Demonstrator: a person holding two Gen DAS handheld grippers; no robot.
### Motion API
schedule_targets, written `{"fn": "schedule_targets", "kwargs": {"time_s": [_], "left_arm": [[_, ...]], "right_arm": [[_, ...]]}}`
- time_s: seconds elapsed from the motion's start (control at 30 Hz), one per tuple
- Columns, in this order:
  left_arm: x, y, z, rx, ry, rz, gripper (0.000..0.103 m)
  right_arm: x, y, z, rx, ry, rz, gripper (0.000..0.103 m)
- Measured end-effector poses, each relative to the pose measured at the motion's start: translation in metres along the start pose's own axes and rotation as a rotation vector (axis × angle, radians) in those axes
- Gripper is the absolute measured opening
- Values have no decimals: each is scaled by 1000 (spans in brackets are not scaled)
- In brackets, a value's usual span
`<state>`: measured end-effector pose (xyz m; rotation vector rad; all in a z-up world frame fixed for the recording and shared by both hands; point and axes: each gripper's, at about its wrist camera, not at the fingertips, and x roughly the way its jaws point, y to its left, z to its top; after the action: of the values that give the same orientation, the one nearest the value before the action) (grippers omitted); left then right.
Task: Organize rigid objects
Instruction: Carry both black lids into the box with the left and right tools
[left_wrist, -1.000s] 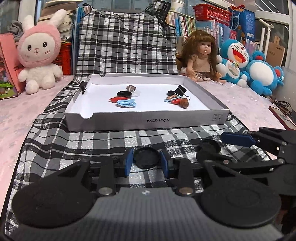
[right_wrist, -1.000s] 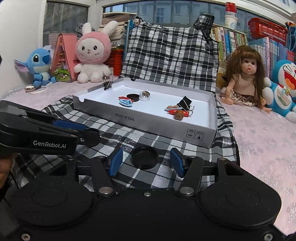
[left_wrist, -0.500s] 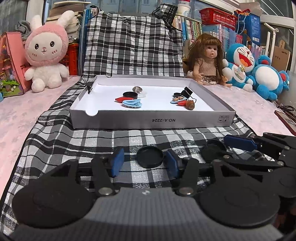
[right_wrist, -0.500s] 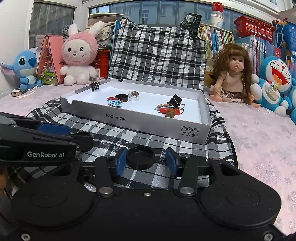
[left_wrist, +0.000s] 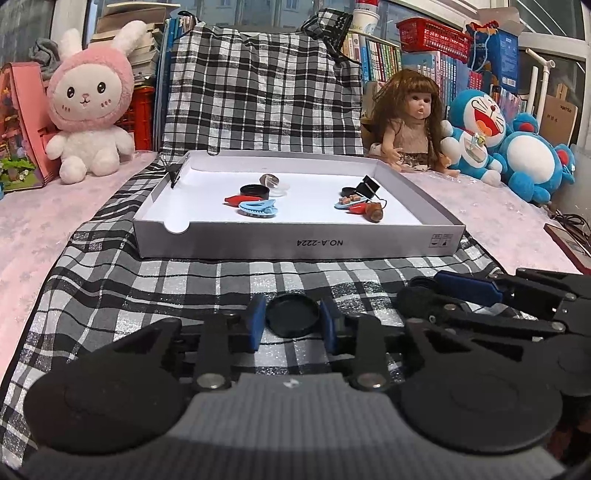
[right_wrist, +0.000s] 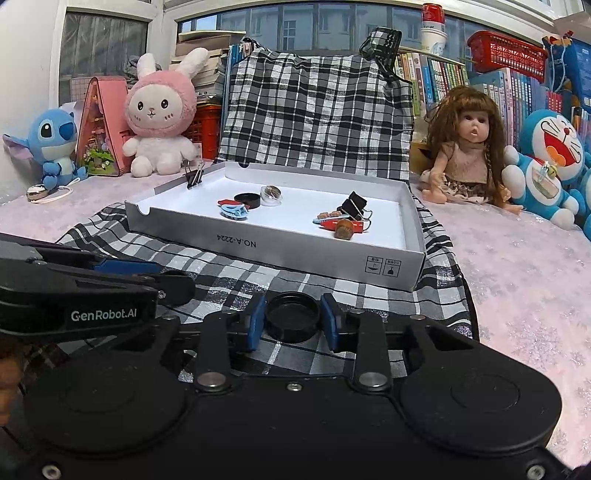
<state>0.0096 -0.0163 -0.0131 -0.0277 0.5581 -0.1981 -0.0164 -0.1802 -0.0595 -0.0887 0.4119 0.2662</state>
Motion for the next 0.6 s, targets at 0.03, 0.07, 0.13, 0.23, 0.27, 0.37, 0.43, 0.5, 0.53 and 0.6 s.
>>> {"fn": "schedule_targets", "kwargs": {"time_s": [0.03, 0.07, 0.13, 0.23, 0.27, 0.37, 0.43, 0.5, 0.53, 0.6], "left_arm": [[0, 0, 1, 1, 0, -3, 37], [-1, -1, 2, 2, -1, -6, 37], [-3, -1, 6, 3, -10, -6, 37], [-5, 0, 12, -2, -24, -2, 37], [-6, 1, 14, -5, -27, -1, 37], [-6, 3, 21, -8, -36, 5, 37], [-6, 4, 27, -11, -41, 9, 37], [-6, 5, 32, -14, -45, 11, 37], [-6, 6, 35, -15, -48, 12, 37], [-6, 7, 39, -17, -51, 15, 37]], "right_arm": [[0, 0, 1, 1, -1, -1, 32], [-1, 1, 3, 1, -3, -2, 32], [-2, 0, 5, 6, -6, -5, 32], [-2, -1, 10, 11, -11, -10, 32], [-3, -1, 12, 12, -13, -11, 32], [-4, -2, 18, 13, -19, -13, 32], [-4, -3, 22, 18, -23, -16, 32], [-5, -4, 26, 22, -27, -20, 32], [-5, -5, 28, 23, -28, -21, 32], [-5, -7, 32, 28, -32, -24, 32]]}}
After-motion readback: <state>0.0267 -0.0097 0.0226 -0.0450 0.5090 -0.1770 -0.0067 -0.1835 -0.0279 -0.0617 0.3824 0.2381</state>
